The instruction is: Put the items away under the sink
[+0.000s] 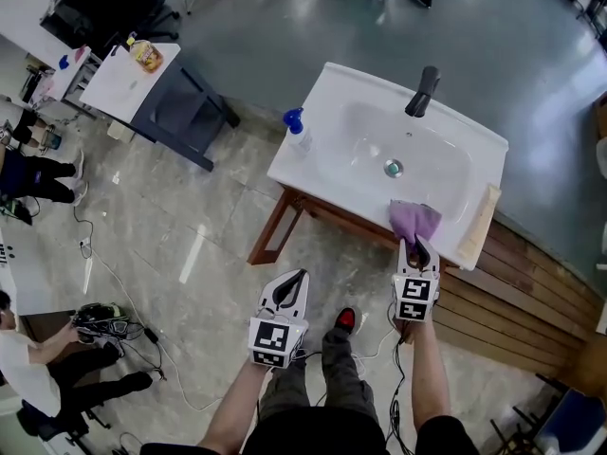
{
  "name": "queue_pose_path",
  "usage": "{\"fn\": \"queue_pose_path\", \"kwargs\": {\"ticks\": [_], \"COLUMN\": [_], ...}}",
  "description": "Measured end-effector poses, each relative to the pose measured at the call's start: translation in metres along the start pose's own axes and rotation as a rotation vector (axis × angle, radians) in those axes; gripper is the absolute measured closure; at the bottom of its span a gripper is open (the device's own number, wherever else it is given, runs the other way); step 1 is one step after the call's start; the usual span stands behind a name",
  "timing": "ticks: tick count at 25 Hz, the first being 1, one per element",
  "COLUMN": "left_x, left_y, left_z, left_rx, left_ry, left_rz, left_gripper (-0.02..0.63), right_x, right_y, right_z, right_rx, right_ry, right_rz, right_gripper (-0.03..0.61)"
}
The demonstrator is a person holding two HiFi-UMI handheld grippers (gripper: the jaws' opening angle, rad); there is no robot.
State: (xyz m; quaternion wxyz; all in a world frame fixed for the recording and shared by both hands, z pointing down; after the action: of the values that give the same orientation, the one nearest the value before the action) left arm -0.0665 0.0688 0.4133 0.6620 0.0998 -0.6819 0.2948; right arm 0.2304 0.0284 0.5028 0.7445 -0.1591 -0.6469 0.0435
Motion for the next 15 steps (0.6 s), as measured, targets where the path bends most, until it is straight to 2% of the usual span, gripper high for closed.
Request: {"fn": "queue_pose_path", "kwargs": {"ticks": [5,15], "left_x": [-0.012,-0.035], "left_y": [0.008,0.028], "left_z": [0.001,-0.004], "left_rx": [-0.001,0.009], "left_ry": [-0.009,-0.028], "left_rz": [-0.026,-0.085], "left_gripper": [0.607,0.607], "right_x": [-0.017,-0.070], "right_y": [0.012,0.054], "right_z": [-0.003,0.005], "right_rx": [0.018,0.019], "right_ry": [-0.003,0.000], "right_rz": [-0.044,-0.202], "right_gripper": [0.489,0.491]}}
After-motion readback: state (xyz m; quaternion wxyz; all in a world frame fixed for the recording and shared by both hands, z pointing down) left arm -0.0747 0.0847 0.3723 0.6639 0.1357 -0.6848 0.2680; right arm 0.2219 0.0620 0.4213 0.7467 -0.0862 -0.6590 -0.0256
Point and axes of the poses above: the fingertips, and each gripper's own axes: y backward along the fingers, z to its left, x out of its underside, the point moved 10 cm from there along y, backward along the fingers, and after that the axes turned 15 degrees about -z, right-handed, at the moved point
